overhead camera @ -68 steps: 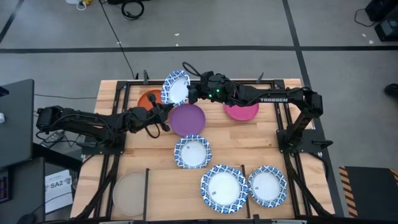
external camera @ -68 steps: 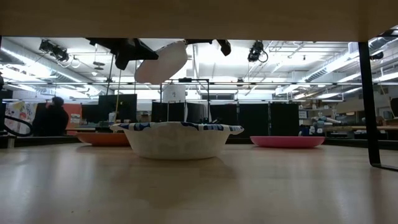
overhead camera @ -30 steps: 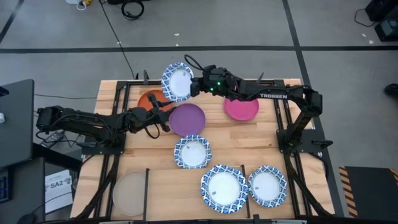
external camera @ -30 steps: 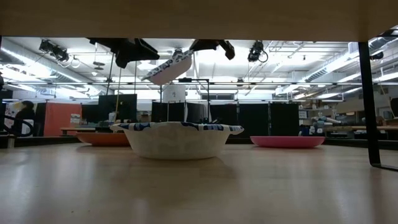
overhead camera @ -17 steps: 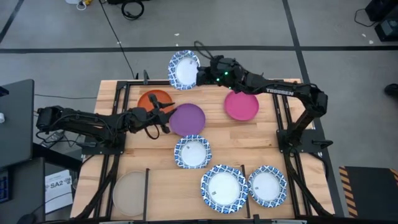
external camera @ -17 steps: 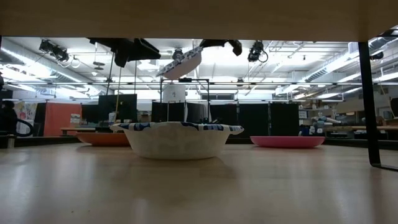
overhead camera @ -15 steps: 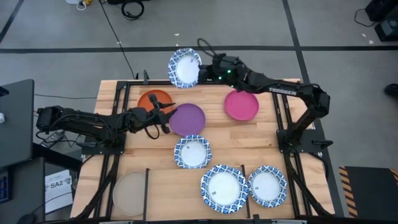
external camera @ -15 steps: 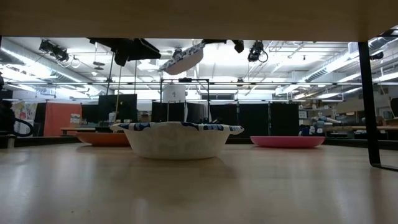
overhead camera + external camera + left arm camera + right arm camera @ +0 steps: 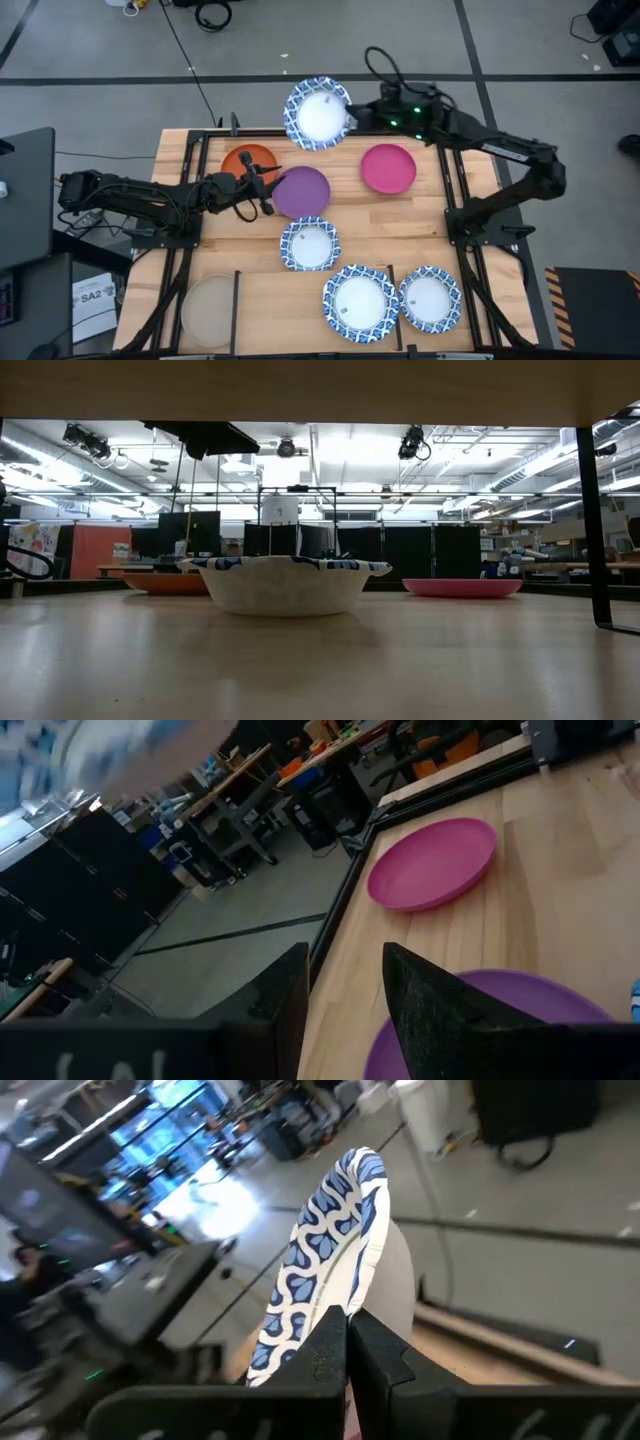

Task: Place and stack plates onto a shelf
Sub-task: Stack the white bowl on top of the white bowl on the shelf

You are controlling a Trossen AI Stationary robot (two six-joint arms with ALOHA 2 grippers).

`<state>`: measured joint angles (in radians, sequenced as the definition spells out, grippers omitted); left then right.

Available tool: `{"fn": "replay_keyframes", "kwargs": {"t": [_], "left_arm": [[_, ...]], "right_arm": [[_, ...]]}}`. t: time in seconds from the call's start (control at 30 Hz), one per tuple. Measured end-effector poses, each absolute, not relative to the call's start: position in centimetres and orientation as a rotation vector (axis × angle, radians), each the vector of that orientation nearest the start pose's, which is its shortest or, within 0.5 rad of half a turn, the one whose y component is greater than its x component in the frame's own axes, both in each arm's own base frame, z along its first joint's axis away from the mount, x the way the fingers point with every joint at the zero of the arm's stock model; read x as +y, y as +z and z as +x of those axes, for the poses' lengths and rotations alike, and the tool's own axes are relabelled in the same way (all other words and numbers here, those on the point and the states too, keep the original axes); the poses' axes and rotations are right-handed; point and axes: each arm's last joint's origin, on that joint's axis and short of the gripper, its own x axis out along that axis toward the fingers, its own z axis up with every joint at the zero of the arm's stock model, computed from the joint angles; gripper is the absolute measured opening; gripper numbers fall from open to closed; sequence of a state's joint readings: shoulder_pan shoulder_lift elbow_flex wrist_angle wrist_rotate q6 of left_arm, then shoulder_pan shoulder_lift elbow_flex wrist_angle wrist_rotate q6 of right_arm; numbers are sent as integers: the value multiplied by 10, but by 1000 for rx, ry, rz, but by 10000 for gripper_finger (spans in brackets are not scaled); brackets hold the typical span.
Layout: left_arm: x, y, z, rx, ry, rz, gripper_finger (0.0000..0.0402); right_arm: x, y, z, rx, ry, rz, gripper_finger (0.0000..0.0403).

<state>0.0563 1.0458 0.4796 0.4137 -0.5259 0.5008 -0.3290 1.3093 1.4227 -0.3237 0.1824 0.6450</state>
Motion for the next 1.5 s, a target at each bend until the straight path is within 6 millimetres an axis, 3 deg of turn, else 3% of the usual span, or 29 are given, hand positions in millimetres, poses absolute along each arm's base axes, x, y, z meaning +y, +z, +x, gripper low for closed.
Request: {"fn": "replay_keyframes", "kwargs": {"t": [0.2,0.37,0.73,1.07,1.23,1.5], "left_arm": [[27,237,217,293,532,521,137],[27,237,217,293,532,521,137],[27,237,217,293,532,521,137],[27,237,217,293,532,521,137],[27,237,217,293,532,521,137],[27,237,217,293,532,521,137]], "right_arm": [[-61,438,241,94,-432,744,7],[-31,441,234,138,-330,793,7],[29,425,227,434,-121,906,8],[82,418,211,620,51,866,8],[103,411,213,671,91,823,9],[137,386,236,775,115,766,9]]}}
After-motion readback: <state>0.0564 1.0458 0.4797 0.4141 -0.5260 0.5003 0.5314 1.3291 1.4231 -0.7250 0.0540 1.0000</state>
